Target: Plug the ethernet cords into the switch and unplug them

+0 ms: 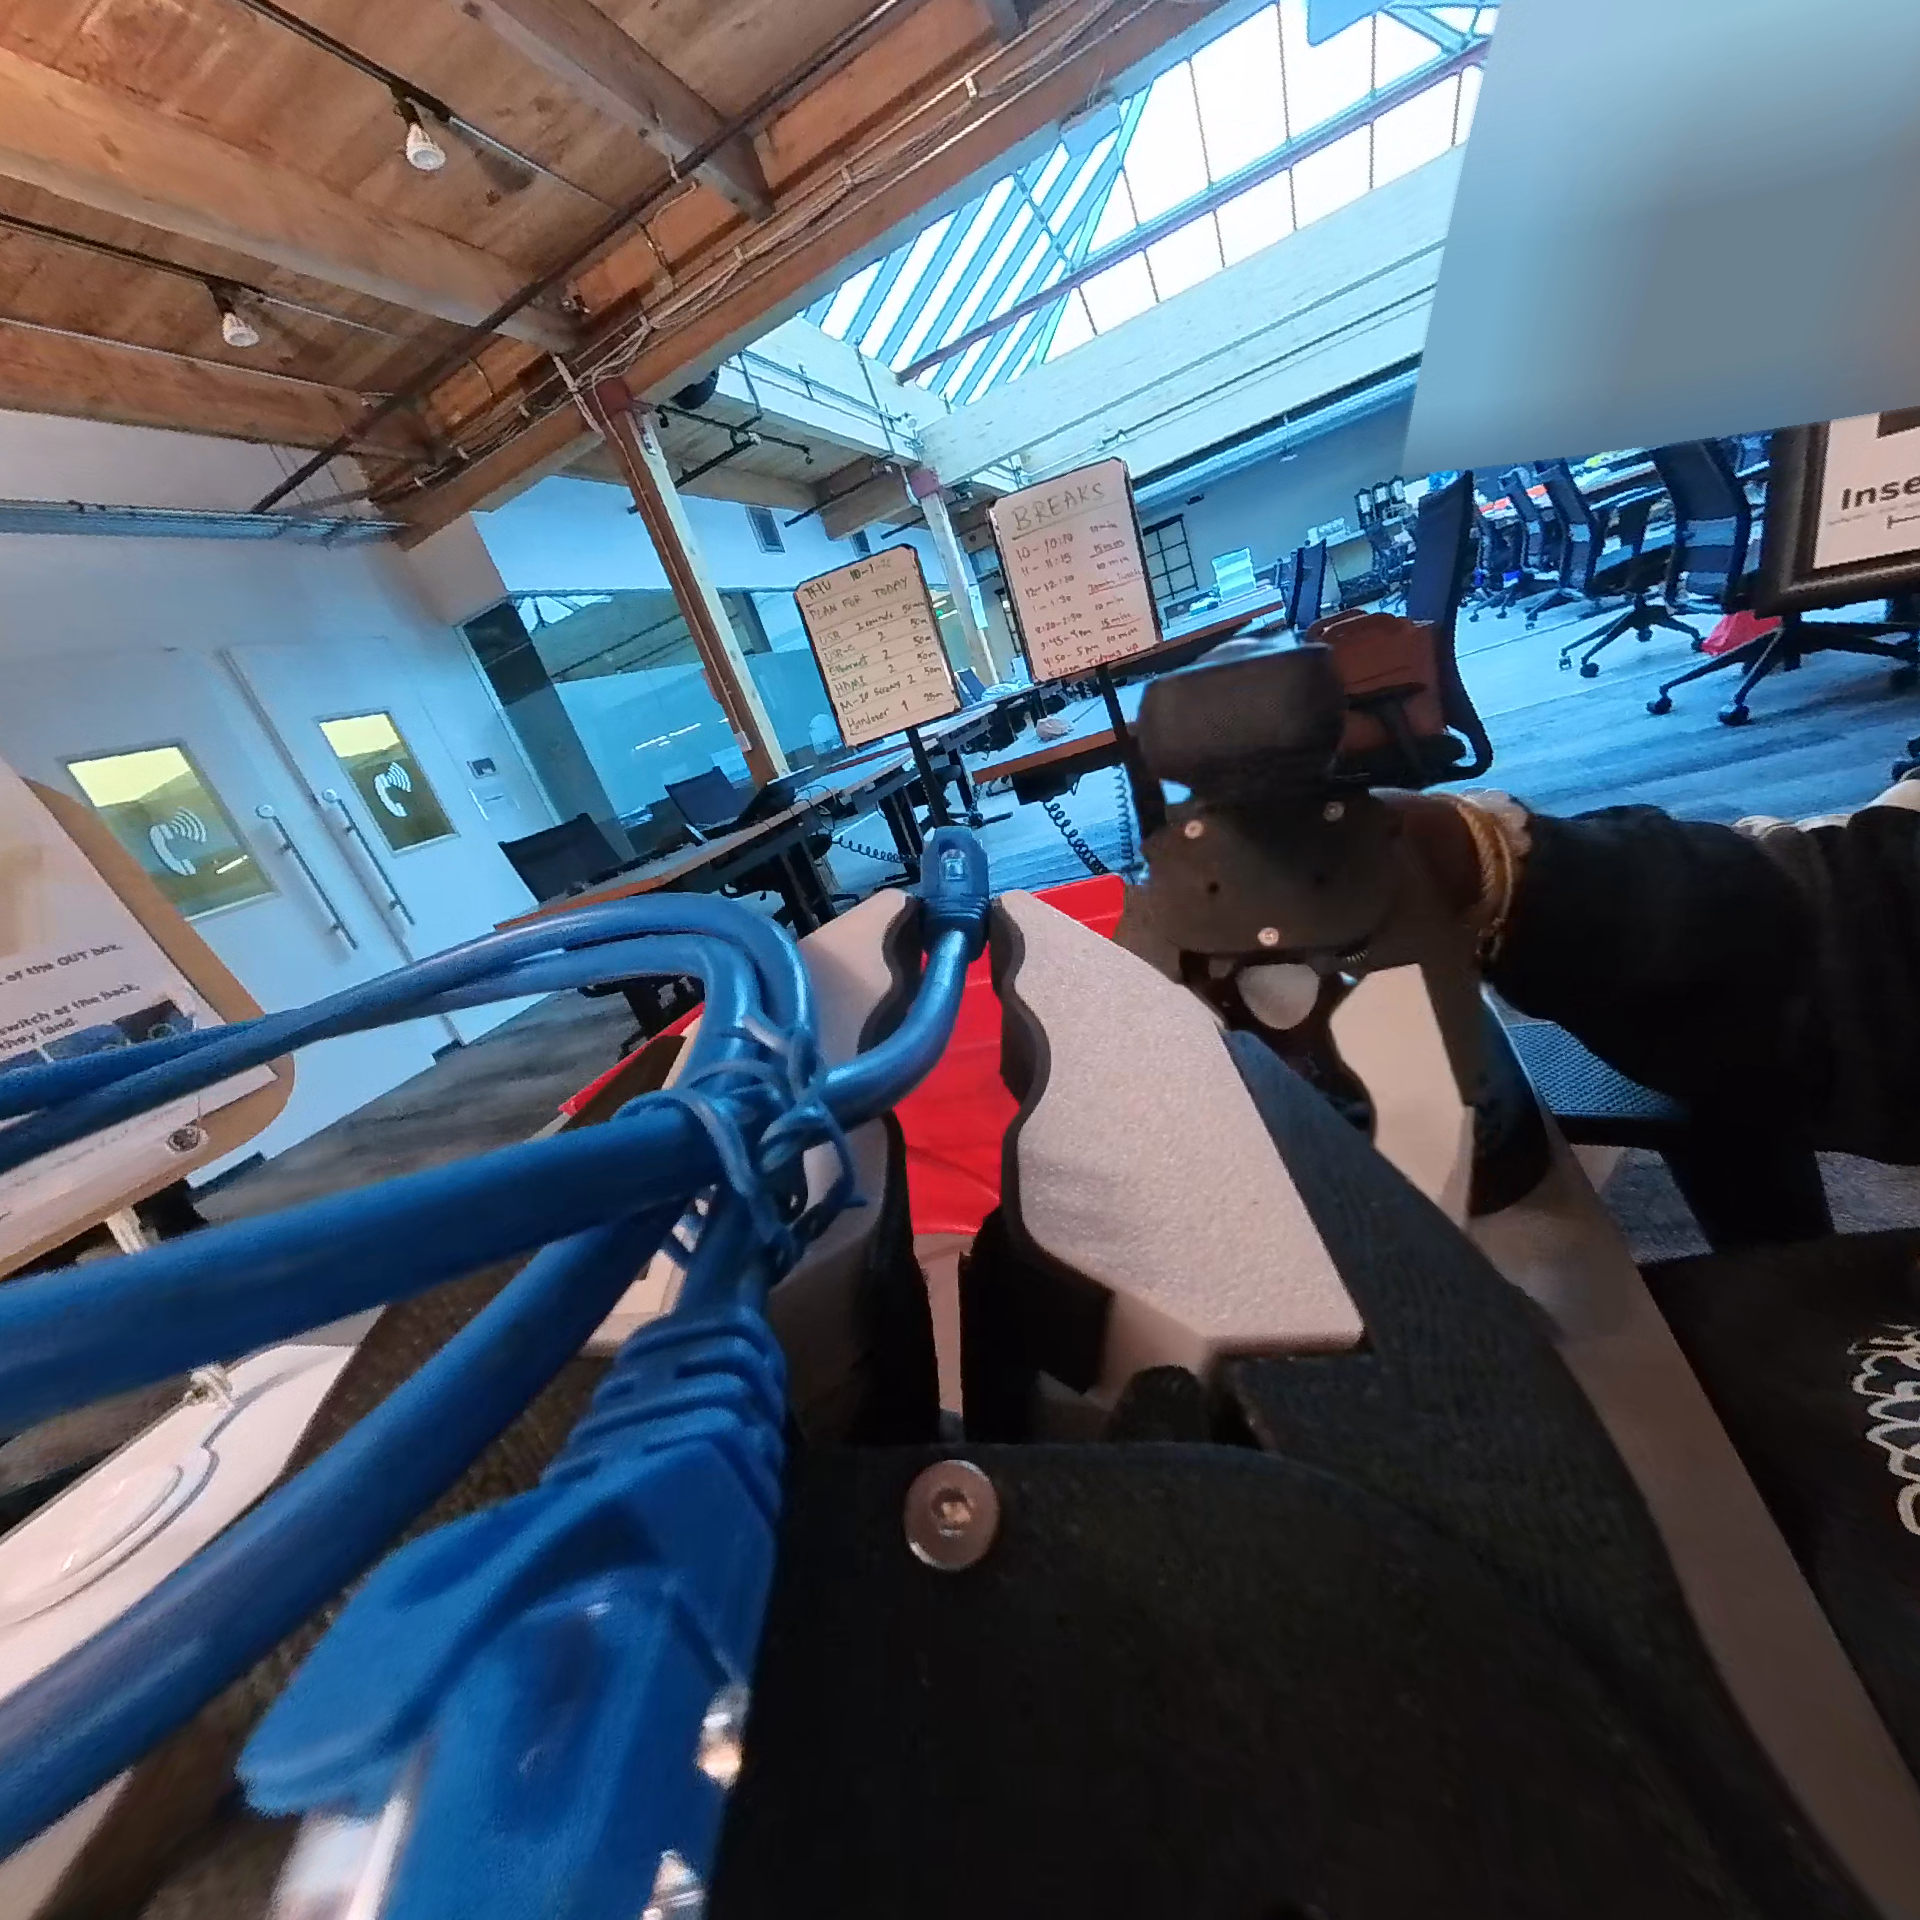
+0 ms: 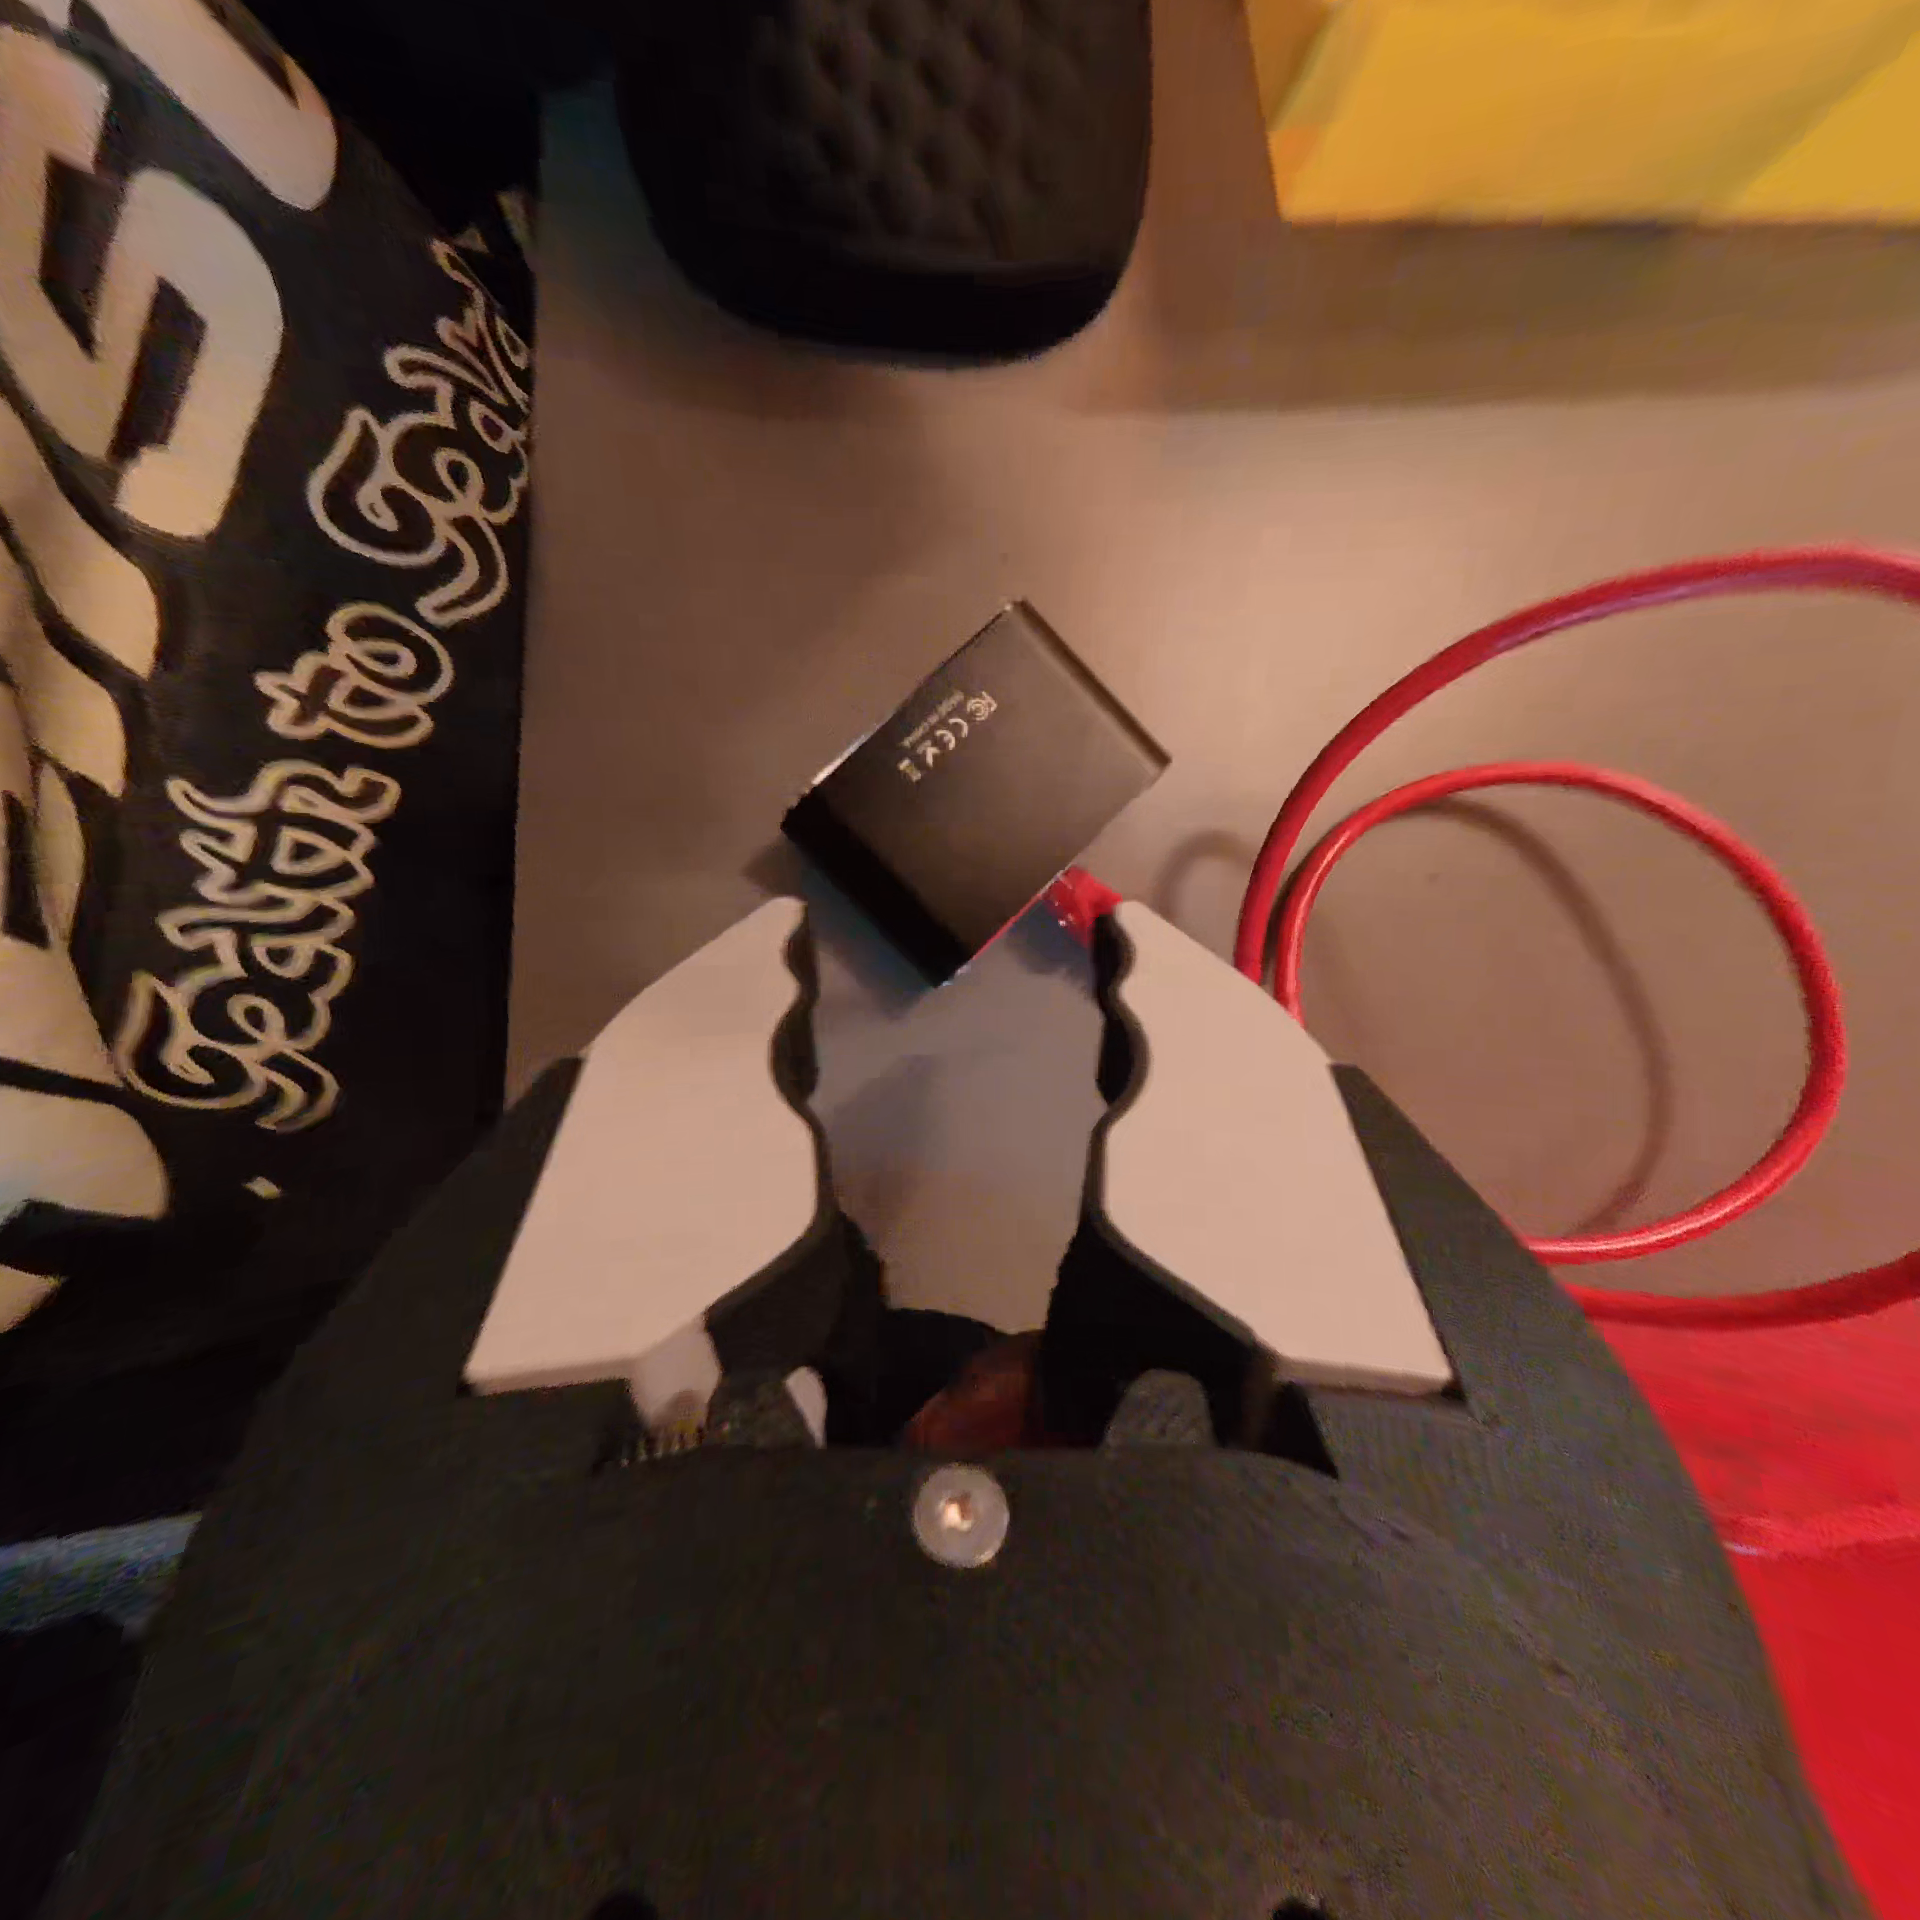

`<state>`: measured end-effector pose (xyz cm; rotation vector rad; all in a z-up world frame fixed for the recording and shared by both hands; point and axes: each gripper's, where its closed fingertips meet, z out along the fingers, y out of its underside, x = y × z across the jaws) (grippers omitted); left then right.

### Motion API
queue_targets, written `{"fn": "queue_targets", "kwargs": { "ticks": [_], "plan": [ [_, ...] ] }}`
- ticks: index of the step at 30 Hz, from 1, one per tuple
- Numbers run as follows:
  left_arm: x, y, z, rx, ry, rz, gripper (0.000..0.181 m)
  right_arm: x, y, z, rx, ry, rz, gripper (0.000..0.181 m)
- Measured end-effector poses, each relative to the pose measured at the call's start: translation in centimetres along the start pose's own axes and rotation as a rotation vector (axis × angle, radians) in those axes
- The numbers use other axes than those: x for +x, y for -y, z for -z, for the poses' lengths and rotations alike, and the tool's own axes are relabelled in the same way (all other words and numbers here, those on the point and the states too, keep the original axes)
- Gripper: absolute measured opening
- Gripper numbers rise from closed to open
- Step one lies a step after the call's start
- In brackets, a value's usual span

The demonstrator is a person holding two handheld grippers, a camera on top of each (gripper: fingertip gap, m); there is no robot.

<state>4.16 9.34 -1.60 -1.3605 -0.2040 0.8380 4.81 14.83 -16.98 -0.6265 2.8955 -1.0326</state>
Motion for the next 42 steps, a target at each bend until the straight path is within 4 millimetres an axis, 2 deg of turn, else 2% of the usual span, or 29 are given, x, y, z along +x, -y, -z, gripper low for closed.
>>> {"fn": "queue_targets", "kwargs": {
  "ticks": [2, 5, 9, 11, 15, 19, 23, 25, 28, 30, 32, 36, 39, 42],
  "plan": [
    [0.0, 0.1, 0.0, 0.005, -0.002, 0.004, 0.012, 1.2, -0.4, 0.3, -0.03, -0.06, 0.1, 0.023],
    [0.0, 0.2, 0.1, 0.014, -0.007, 0.008, 0.012, 2.7, -1.4, 0.1, -0.154, -0.089, 0.218, 0.024],
    [0.1, 0.3, 0.0, 0.016, -0.016, 0.006, 0.012, 3.0, -2.5, -1.5, -0.32, -0.005, 0.304, 0.044],
    [0.3, 0.2, 0.0, 0.015, -0.023, 0.005, 0.012, 3.3, -3.0, -2.3, -0.382, 0.012, 0.346, 0.044],
    [0.6, 0.2, 0.0, 0.008, -0.037, 0.004, 0.011, 2.2, -2.9, -3.7, -0.383, 0.109, 0.308, 0.038],
    [0.4, 0.2, 0.2, -0.003, -0.032, 0.002, 0.012, 1.0, -2.5, -3.7, -0.345, 0.143, 0.141, 0.042],
    [0.2, 0.4, 0.7, -0.003, -0.03, 0.009, 0.012, 1.0, -1.0, -3.4, -0.214, 0.09, 0.094, 0.045],
    [0.2, 0.4, 0.7, 0.0, -0.037, 0.022, 0.012, 1.2, -0.6, -3.5, -0.17, 0.074, 0.13, 0.043],
    [0.4, 0.4, 0.7, 0.005, -0.047, 0.028, 0.012, 1.5, -0.8, -4.2, -0.161, 0.065, 0.283, 0.042],
    [0.4, 0.3, 0.6, -0.003, -0.046, 0.017, 0.012, 1.7, -0.7, -5.0, -0.157, 0.055, 0.352, 0.029],
    [0.4, 0.3, 0.7, -0.004, -0.045, 0.015, 0.012, 1.2, -0.3, -5.5, -0.12, 0.098, 0.363, 0.017],
    [0.3, 0.2, 0.8, -0.01, -0.045, 0.021, 0.012, 0.6, 0.3, -5.8, -0.022, 0.11, 0.298, 0.015],
    [0.0, 0.2, 1.1, -0.03, -0.043, 0.023, 0.012, 0.6, 1.0, -5.0, 0.114, 0.07, 0.197, 0.014],
    [-0.6, 0.3, 1.6, -0.059, -0.03, 0.028, 0.012, 0.5, 3.1, -2.0, 0.303, 0.025, 0.113, 0.014]
  ]
}}
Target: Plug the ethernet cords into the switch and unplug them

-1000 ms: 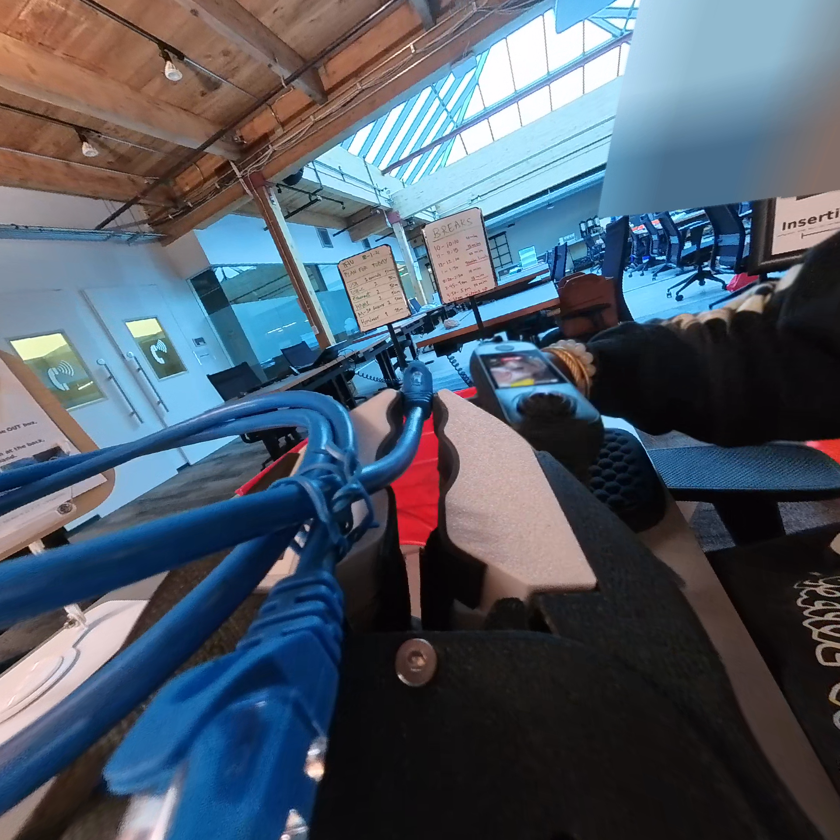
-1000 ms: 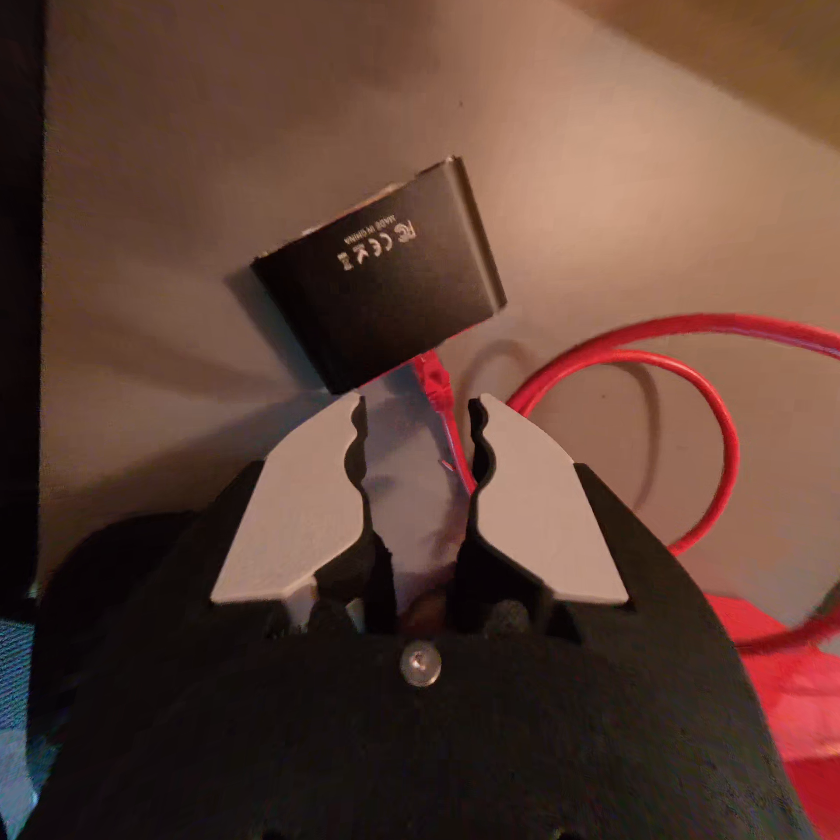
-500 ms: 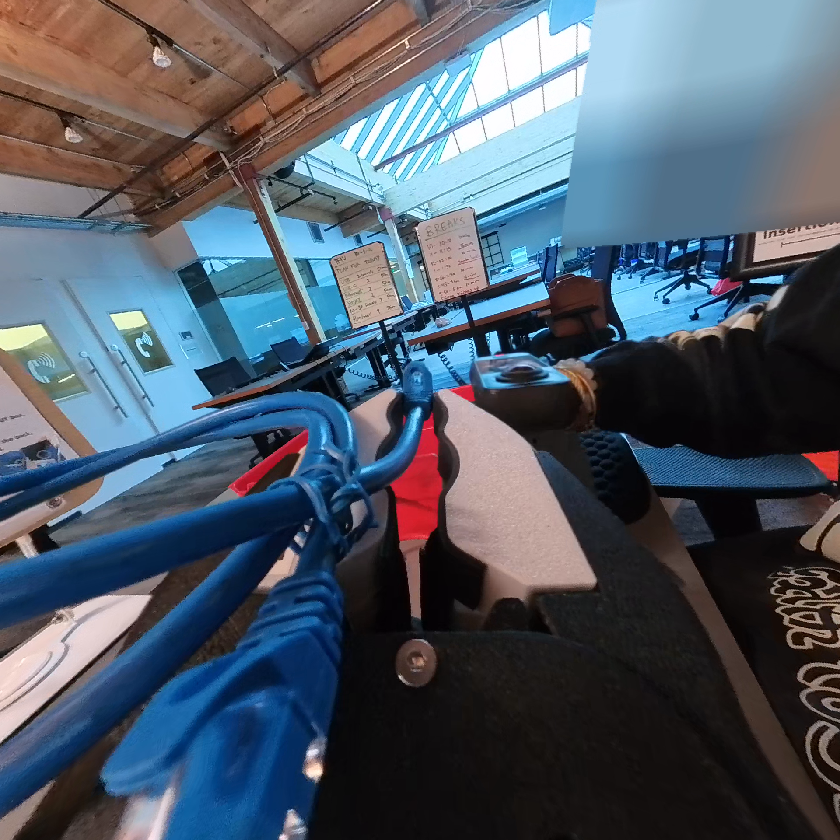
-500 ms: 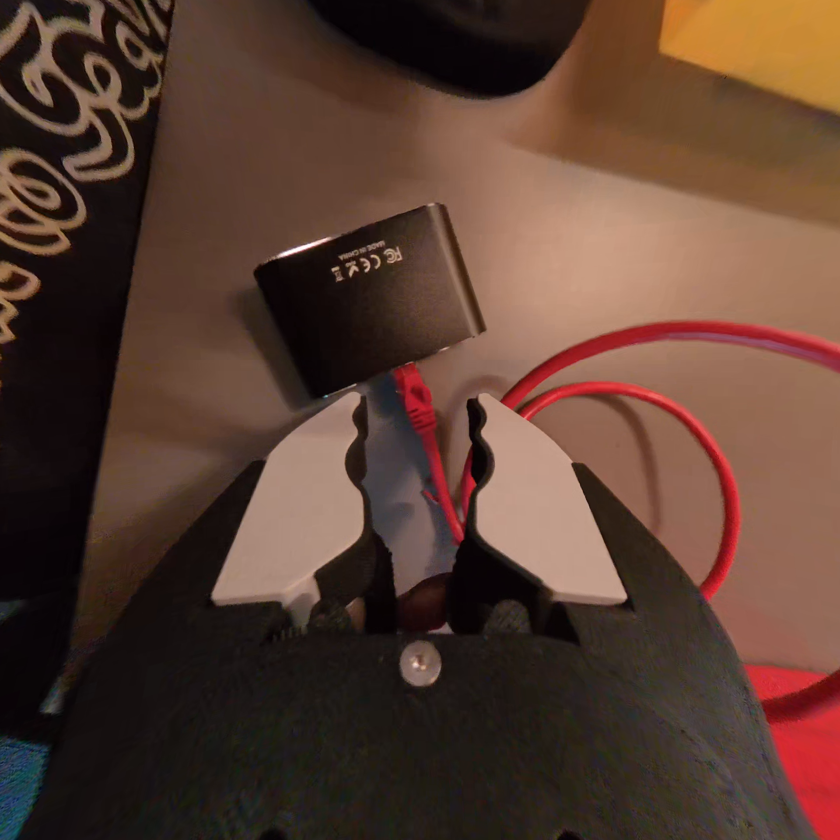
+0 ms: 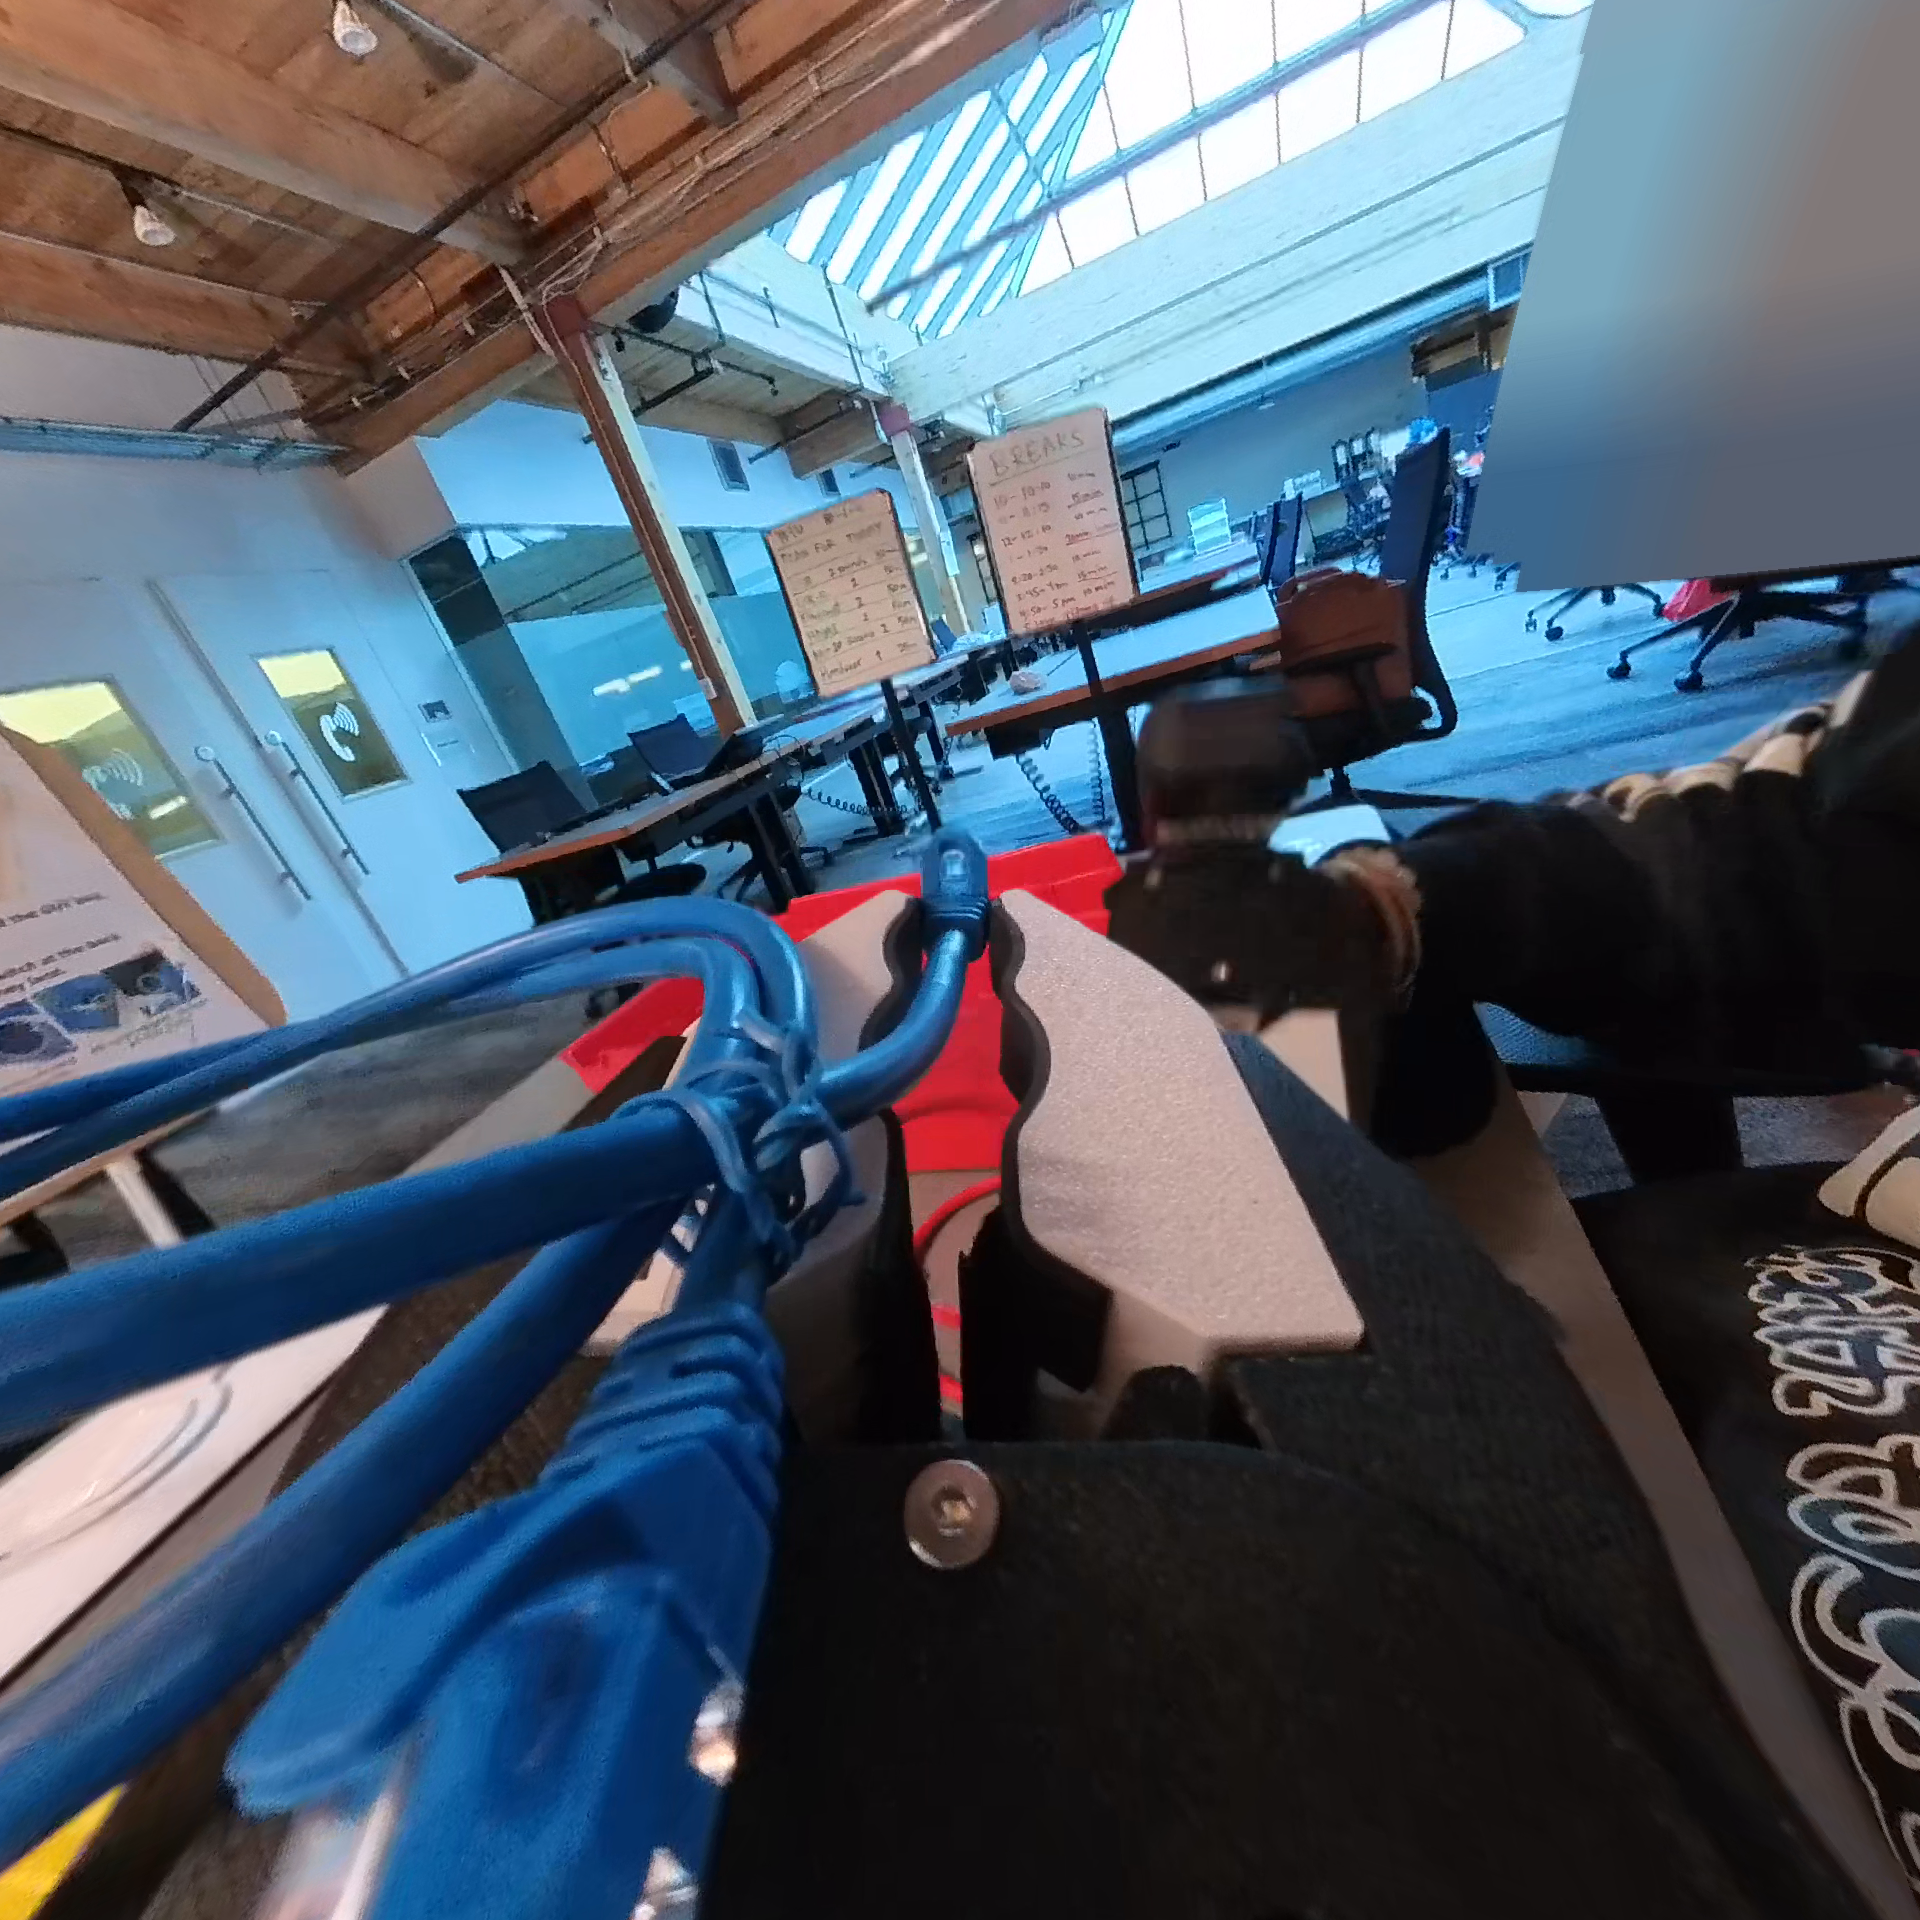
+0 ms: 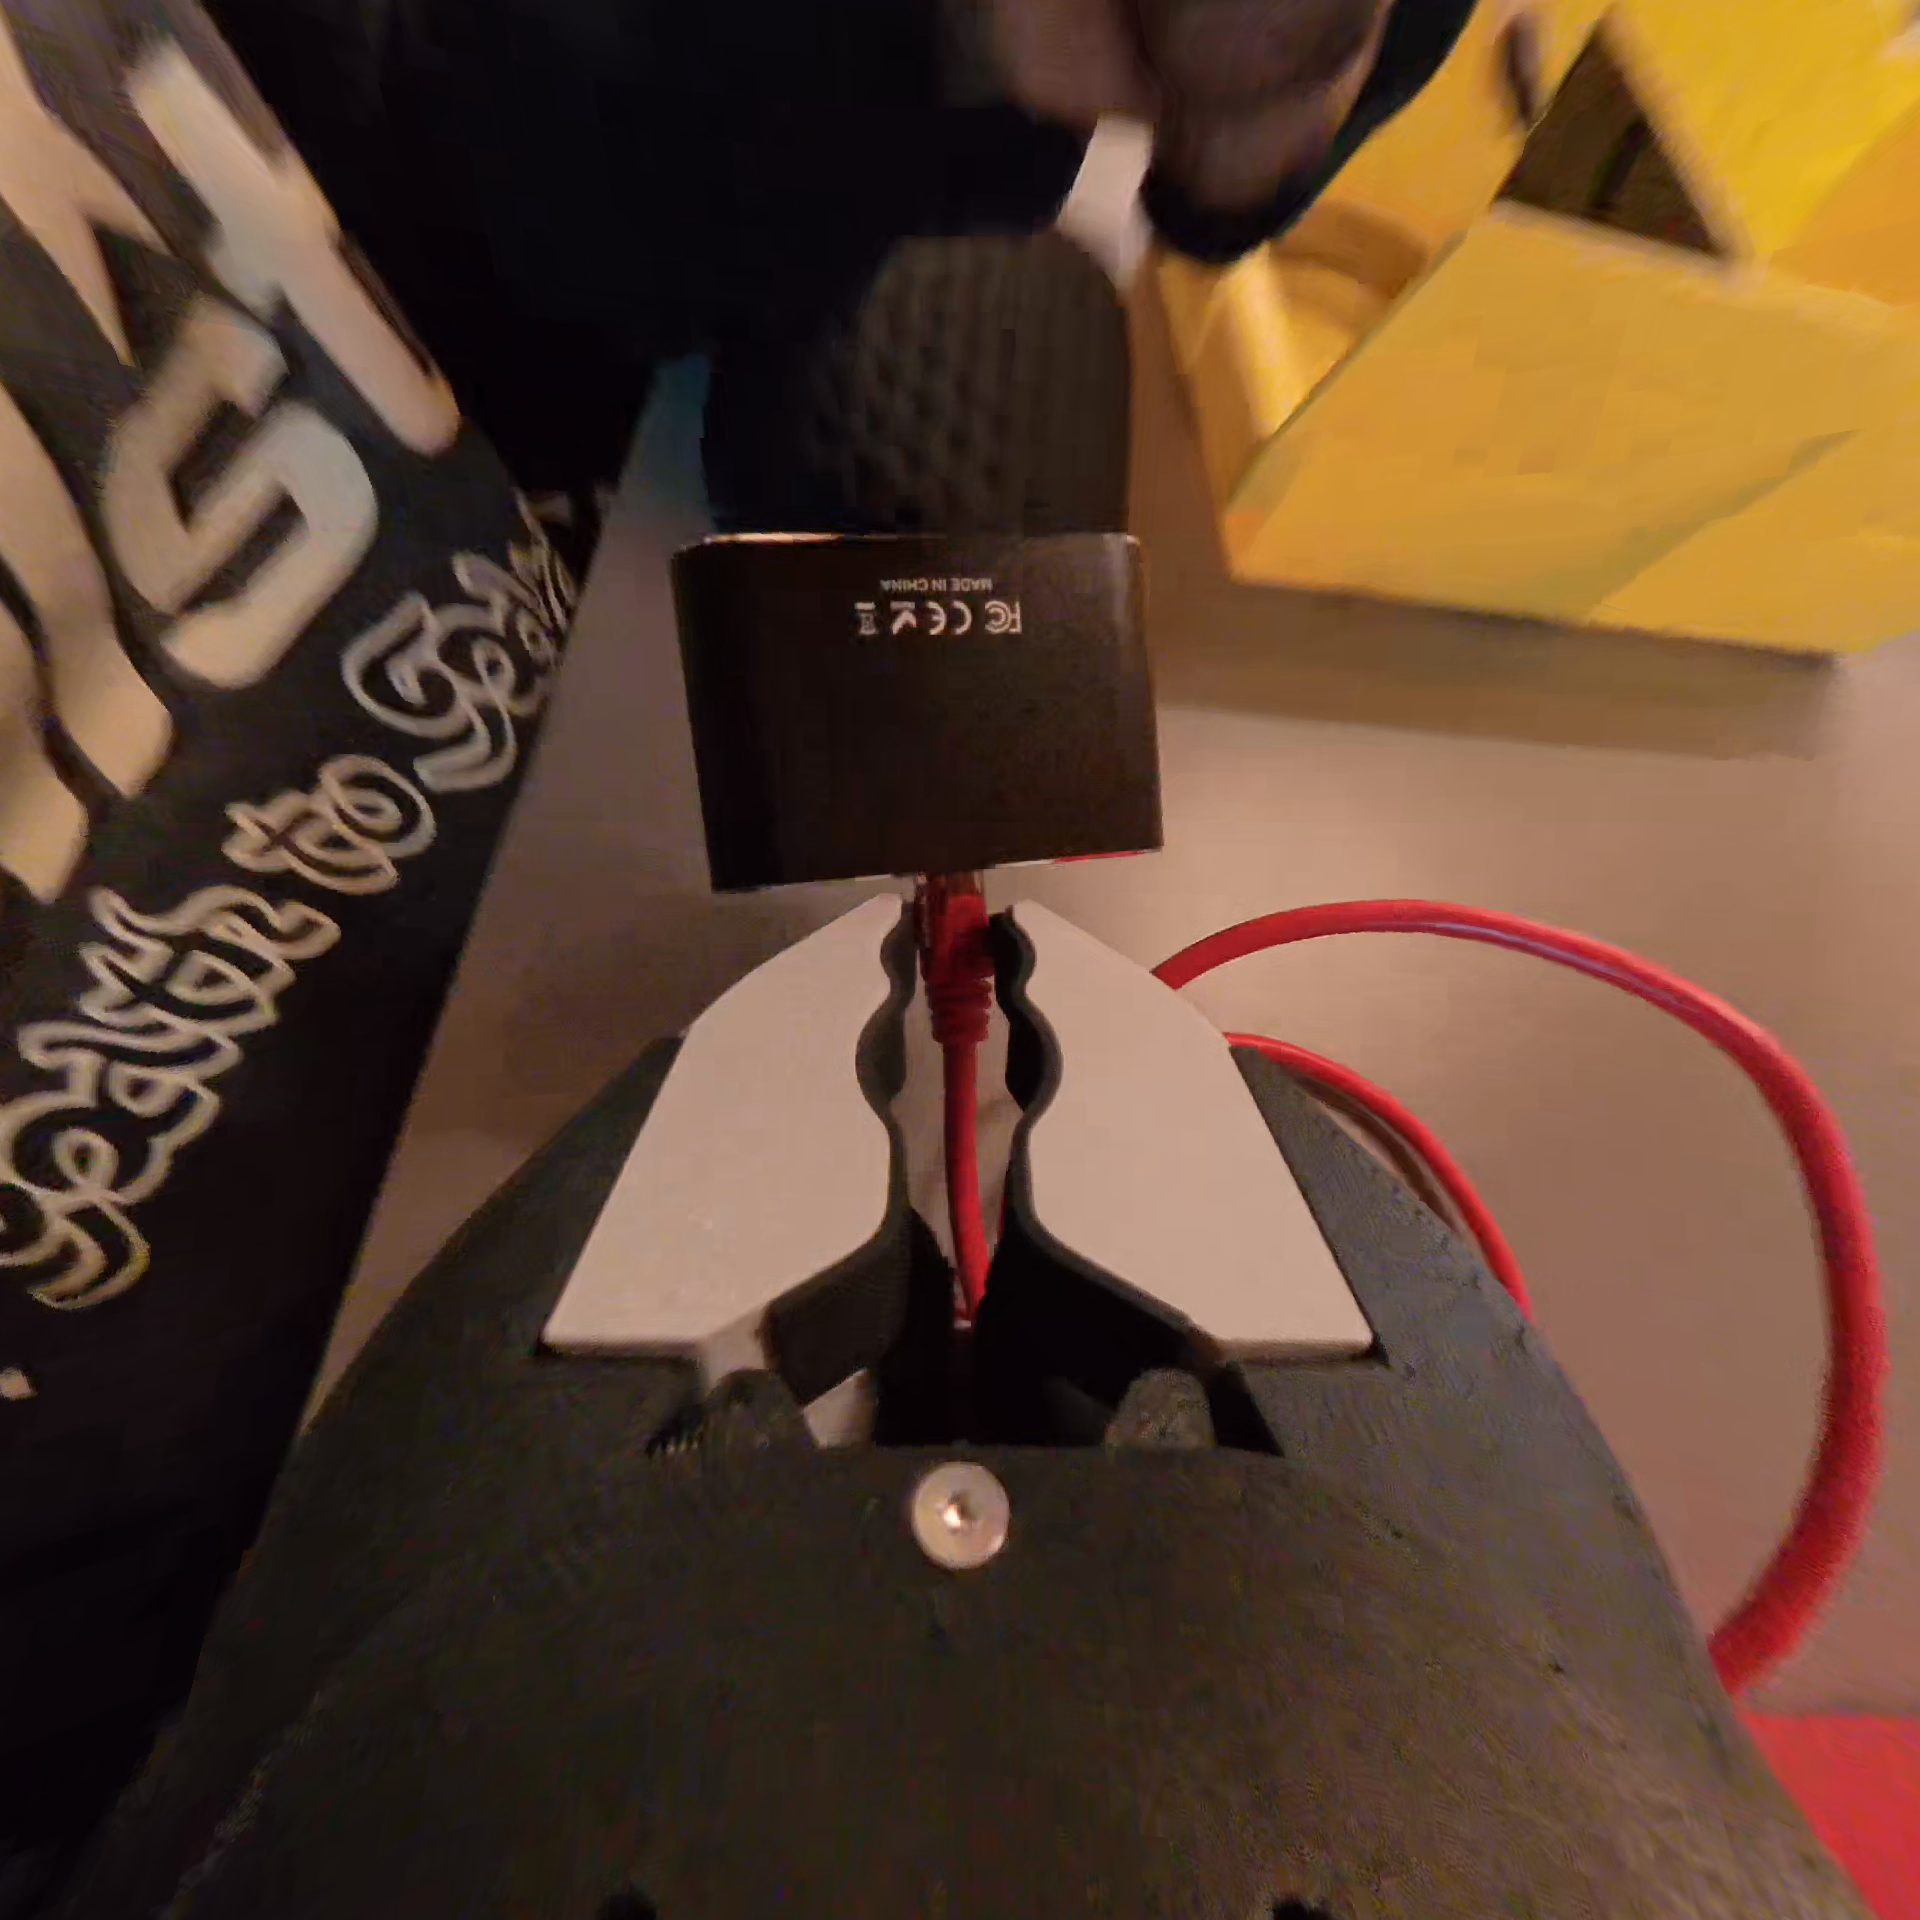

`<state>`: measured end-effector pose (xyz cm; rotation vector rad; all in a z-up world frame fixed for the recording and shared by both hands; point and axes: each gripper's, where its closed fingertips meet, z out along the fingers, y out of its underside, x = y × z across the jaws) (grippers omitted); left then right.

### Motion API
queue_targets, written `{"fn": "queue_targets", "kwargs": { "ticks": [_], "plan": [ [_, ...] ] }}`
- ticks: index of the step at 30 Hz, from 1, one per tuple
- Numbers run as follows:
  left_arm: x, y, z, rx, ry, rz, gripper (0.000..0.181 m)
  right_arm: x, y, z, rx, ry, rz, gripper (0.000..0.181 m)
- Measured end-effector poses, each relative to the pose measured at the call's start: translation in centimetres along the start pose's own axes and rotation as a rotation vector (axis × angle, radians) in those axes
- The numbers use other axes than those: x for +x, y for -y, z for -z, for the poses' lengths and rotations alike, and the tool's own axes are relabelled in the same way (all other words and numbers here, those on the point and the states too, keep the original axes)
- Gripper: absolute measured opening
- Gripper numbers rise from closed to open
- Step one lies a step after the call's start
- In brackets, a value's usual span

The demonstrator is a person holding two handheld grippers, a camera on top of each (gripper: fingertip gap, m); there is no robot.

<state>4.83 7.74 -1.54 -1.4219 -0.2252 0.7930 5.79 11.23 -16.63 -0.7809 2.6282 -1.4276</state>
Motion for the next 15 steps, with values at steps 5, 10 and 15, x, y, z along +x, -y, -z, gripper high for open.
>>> {"fn": "queue_targets", "kwargs": {
  "ticks": [5, 10, 15],
  "plan": [
    [1.2, -0.7, 1.3, -0.187, -0.078, -0.033, 0.012, -0.7, 3.8, 4.3, 0.177, -0.139, 0.001, 0.013],
    [3.5, -0.7, 3.4, -0.212, -0.081, -0.029, 0.012, -1.8, 3.6, 5.5, 0.145, -0.211, -0.015, 0.013],
    [6.3, -2.1, 4.5, -0.296, -0.158, 0.016, 0.012, -1.9, 2.0, 4.3, 0.05, -0.235, -0.003, 0.013]
  ]
}}
